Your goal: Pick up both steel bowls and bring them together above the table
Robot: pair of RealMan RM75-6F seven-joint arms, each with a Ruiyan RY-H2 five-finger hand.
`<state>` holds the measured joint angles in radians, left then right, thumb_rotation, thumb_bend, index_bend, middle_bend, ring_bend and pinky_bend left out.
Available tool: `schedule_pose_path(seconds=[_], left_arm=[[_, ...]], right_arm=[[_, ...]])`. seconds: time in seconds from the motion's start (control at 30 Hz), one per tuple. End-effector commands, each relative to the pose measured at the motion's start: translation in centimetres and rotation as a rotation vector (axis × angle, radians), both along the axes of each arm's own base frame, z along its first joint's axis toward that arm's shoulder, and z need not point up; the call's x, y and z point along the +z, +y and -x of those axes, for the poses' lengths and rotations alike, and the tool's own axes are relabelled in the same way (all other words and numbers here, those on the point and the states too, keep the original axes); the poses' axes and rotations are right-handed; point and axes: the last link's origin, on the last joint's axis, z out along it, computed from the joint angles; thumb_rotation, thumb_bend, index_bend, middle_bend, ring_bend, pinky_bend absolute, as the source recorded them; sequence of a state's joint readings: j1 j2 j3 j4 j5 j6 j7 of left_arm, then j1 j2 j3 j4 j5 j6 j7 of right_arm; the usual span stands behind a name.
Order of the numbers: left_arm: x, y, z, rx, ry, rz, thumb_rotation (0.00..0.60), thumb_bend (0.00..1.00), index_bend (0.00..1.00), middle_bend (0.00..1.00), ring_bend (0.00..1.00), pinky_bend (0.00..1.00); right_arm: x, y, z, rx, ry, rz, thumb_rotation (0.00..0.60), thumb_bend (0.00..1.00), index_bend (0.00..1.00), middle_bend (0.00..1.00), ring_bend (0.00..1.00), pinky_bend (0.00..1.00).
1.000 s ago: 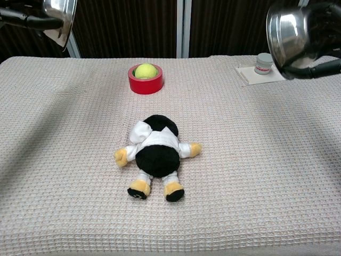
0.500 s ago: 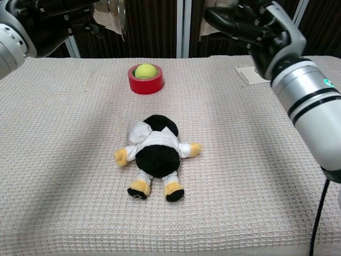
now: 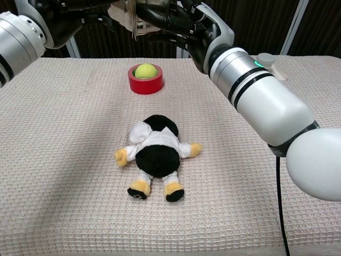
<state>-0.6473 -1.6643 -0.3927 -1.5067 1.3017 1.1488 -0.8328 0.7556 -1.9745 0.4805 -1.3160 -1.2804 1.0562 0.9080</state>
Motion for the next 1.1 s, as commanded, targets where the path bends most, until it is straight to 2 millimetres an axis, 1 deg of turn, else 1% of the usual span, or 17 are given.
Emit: schedule_pose_path(seconds=[0.03,0.13,0.27,0.33,0.4,0.47,0.57,0.63,0.67,0.73,0.77,0.8,0.87,0.9,0.97,1.07,1.1], left_arm=[[0.9,0.7,0.3,0.021,-0.018,-0.020,0.600,0.12,0.49,0.48,0.42,0.59],[0.8,1.1,0.1,0.028,-0.026,-0.001,0.600,0.12,0.49,0.48,0.42,0.59],[-0.3,0.6,-0.9,-0.011,-0.009,0.041,0.600,0.12,0.49,0.48,0.42,0.59],[-0.7,0.2,-1.0,-0.023,-0.009,0.056,0.600,0.12,0.49,0.48,0.42,0.59],[-0.7,-0.1,-0.7,-0.026,-0.002,0.057,0.600,0.12,0.49,0.48,0.42,0.59],[-0.3,0.0,0.3,-0.016,0.029,0.031,0.600,0.12,0.48,0.48,0.42,0.59],[0.6,0.3,2.1,0.020,0.060,0.001,0.600,0.12,0.48,0.48,0.42,0.59],[1.8,0.7,4.1,0.058,0.116,-0.042,0.600,0.12,0.48,0.48,0.42,0.59],[2.6,1.0,5.4,0.078,0.170,-0.079,0.600,0.12,0.48,0.48,0.42,0.59],[3.7,1.2,7.7,0.107,0.281,-0.137,0.600,0.12,0.47,0.48,0.42,0.59],[4.5,1.3,9.4,0.116,0.381,-0.181,0.600,0.12,0.47,0.48,0.42,0.59],[5.0,1.3,10.6,0.120,0.467,-0.216,0.600,0.12,0.47,0.47,0.42,0.59],[6.0,1.4,13.0,0.111,0.691,-0.273,0.600,0.12,0.47,0.47,0.42,0.59],[6.3,1.5,13.8,0.103,0.786,-0.287,0.600,0.12,0.47,0.47,0.42,0.59],[6.8,1.9,15.5,0.074,1.008,-0.295,0.600,0.12,0.47,0.47,0.42,0.59],[6.5,2.2,16.9,0.011,1.254,-0.237,0.600,0.12,0.47,0.47,0.42,0.59],[6.3,2.2,17.0,-0.007,1.297,-0.220,0.600,0.12,0.47,0.47,0.42,0.59]], right_arm=[[1.6,-0.4,1.7,-0.049,-0.021,0.049,0.600,0.16,0.46,0.35,0.28,0.39],[1.7,-0.5,1.9,-0.051,-0.022,0.036,0.600,0.17,0.46,0.35,0.28,0.39],[0.7,-0.4,0.2,0.006,0.005,-0.004,0.600,0.17,0.46,0.35,0.28,0.39],[0.3,-0.3,-0.5,0.031,0.015,-0.023,0.600,0.17,0.46,0.35,0.28,0.39],[0.1,-0.2,-0.8,0.047,0.025,-0.032,0.600,0.16,0.46,0.35,0.28,0.39],[0.3,-0.2,-0.1,0.034,0.024,-0.015,0.600,0.17,0.45,0.35,0.28,0.39],[1.5,-0.3,1.9,-0.016,0.017,0.035,0.600,0.17,0.45,0.35,0.28,0.39],[3.0,-0.1,4.3,-0.050,0.063,0.115,0.600,0.17,0.45,0.34,0.28,0.39],[3.9,0.3,5.8,-0.062,0.129,0.170,0.600,0.17,0.45,0.34,0.28,0.39],[5.3,1.1,8.5,-0.077,0.292,0.272,0.600,0.17,0.45,0.34,0.28,0.39],[6.1,1.7,10.4,-0.097,0.435,0.342,0.600,0.17,0.44,0.34,0.28,0.39],[6.6,2.3,11.9,-0.114,0.552,0.385,0.600,0.17,0.44,0.34,0.28,0.39],[7.6,4.0,15.1,-0.157,0.811,0.436,0.600,0.17,0.44,0.34,0.28,0.39],[7.9,4.8,16.2,-0.175,0.906,0.440,0.600,0.17,0.44,0.34,0.27,0.39],[8.5,6.8,18.3,-0.203,1.085,0.409,0.600,0.17,0.44,0.33,0.27,0.39],[9.0,9.2,20.0,-0.231,1.269,0.313,0.600,0.17,0.44,0.33,0.27,0.38],[9.2,9.7,20.1,-0.236,1.305,0.287,0.600,0.17,0.44,0.32,0.26,0.38]])
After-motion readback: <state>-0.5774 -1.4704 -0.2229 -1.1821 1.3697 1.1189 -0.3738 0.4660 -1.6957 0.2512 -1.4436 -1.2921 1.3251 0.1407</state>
